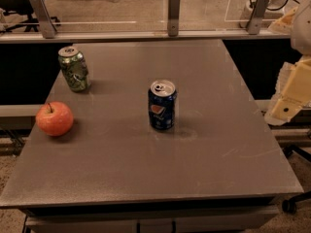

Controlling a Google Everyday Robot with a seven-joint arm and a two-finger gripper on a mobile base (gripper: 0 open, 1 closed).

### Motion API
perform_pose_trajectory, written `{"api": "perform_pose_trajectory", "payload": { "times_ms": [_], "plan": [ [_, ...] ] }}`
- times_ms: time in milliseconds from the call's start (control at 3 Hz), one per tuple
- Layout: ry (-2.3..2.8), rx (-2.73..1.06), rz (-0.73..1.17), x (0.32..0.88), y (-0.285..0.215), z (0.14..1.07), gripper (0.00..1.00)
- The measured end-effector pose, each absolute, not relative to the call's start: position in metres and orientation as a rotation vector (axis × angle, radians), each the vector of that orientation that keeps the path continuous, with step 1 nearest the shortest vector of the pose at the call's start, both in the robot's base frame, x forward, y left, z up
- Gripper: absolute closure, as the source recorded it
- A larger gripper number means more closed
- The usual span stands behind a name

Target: Knock pepsi can over

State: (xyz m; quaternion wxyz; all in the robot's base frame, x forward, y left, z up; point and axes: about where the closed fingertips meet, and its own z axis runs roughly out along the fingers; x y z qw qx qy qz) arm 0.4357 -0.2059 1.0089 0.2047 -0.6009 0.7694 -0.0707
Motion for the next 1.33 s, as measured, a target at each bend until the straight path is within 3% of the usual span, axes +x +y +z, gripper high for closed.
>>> {"api": "perform_pose_trajectory", "payload": {
  "times_ms": [667,1333],
  "plan": [
    [2.116,-1.599,-0.162,0.444,-0.198,1.008,0.00],
    [1.898,-1.347,0.136,0.491,-0.157,0.977,0.00]
  ]
}}
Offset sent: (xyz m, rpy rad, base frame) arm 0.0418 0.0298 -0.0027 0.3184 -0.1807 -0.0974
